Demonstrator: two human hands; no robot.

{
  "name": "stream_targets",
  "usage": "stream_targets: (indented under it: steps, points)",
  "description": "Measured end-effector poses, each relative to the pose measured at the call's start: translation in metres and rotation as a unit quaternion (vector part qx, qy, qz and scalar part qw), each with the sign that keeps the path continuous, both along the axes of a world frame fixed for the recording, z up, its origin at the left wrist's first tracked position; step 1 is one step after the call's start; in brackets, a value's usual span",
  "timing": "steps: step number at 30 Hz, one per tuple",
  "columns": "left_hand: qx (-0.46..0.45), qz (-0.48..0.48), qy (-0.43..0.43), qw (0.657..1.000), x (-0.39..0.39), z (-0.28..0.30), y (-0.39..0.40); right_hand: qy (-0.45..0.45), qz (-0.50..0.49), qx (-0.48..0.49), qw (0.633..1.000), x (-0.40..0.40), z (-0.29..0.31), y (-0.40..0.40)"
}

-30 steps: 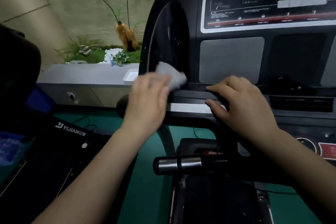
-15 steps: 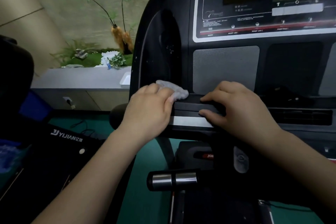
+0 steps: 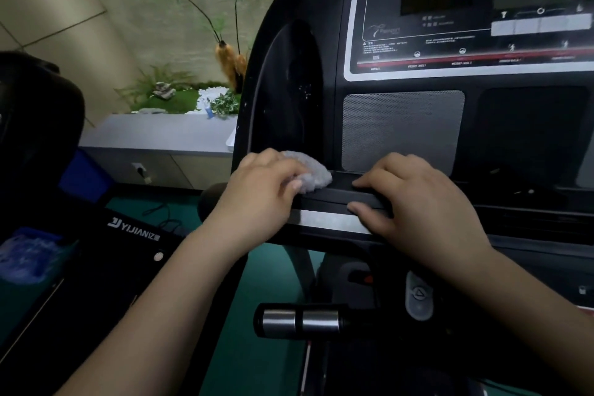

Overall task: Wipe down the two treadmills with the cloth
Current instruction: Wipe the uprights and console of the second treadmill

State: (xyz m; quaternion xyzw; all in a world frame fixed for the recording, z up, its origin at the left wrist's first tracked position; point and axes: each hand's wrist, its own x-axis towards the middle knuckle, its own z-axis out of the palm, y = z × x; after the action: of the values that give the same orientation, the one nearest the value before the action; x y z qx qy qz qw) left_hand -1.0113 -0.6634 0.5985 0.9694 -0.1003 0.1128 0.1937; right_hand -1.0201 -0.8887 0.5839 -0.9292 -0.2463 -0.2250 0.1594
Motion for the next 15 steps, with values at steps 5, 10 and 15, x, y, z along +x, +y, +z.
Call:
stream_targets:
  steps: [5, 10, 15]
  points:
    - [-0.205, 0.066, -0.154, 0.964, -0.024, -0.013, 0.002, 0.004, 0.002, 0.004, 1.000, 0.000, 0.000, 0.000]
    - [-0.198, 0.202, -0.151, 0.947, -0.011, -0.029, -0.003, 0.003, -0.003, 0.001, 1.000, 0.000, -0.001, 0.000]
    - [-0.197, 0.186, -0.162, 0.949, 0.028, -0.020, 0.003, 0.007, -0.005, -0.005, 1.000, 0.001, -0.001, 0.001]
